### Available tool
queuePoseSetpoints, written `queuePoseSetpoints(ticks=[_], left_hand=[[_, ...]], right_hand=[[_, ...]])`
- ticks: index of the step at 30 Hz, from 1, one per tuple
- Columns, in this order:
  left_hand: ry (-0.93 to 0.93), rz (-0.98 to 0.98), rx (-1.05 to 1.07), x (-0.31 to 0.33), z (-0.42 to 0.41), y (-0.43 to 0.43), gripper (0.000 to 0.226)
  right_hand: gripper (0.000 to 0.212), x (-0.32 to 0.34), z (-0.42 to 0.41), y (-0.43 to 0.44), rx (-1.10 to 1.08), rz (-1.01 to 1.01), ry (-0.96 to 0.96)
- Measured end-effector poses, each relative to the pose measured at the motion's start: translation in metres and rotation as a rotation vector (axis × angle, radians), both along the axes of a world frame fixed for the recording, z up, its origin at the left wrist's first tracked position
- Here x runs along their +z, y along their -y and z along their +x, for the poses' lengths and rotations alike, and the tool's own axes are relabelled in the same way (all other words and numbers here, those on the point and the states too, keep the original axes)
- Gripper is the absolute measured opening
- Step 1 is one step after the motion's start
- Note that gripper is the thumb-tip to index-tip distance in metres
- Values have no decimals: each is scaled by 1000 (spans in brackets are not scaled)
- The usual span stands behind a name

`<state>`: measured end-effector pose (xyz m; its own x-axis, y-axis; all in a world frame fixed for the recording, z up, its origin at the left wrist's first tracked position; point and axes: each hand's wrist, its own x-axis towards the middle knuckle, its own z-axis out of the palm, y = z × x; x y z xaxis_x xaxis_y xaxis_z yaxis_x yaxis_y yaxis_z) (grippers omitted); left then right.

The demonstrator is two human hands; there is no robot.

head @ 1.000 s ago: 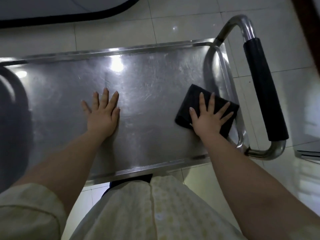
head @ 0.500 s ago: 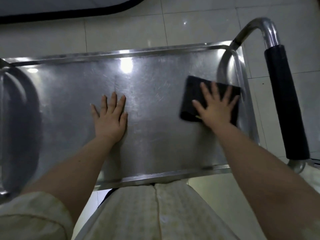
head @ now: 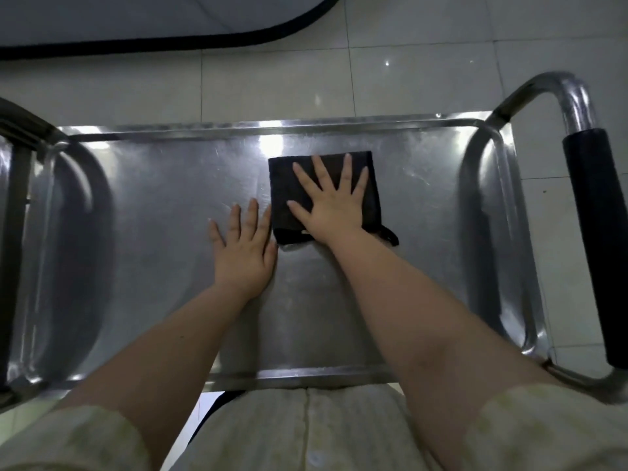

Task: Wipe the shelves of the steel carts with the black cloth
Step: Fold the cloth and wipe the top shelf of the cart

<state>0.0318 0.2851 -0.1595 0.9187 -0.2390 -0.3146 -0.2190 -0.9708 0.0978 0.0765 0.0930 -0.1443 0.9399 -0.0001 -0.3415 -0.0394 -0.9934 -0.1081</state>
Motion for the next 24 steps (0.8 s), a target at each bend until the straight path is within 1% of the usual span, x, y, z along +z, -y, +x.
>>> queuePoseSetpoints(ticks=[2, 4, 7, 10, 12, 14, 16, 20, 24], left_hand=[[-1, -7, 0, -1, 1, -2, 63], [9, -30, 0, -2, -1, -4, 62], [24, -35, -1, -3, -1, -3, 61], [29, -44, -4, -4, -2, -2, 60], [29, -47, -5, -4, -2, -3, 61], [22, -46, -2, -3, -2, -4, 61], [17, -48, -7, -2, -1, -5, 61], [23, -69, -13, -1, -1, -7, 61], [17, -116, -15, 2, 0, -7, 59]], right_hand=[[72, 0, 22, 12, 48, -1, 1], [73, 0, 36, 42, 6, -2, -3], [74, 1, 34, 106, -193, -29, 11], [74, 5, 11, 174, -432, -51, -10], [75, 8, -3, 193, -552, -63, -37], [74, 7, -8, 185, -608, -63, -47], [72, 4, -12, 157, -591, -63, -26], [70, 0, -48, 72, -368, -46, -3], [71, 1, -129, -16, -196, 56, 28]])
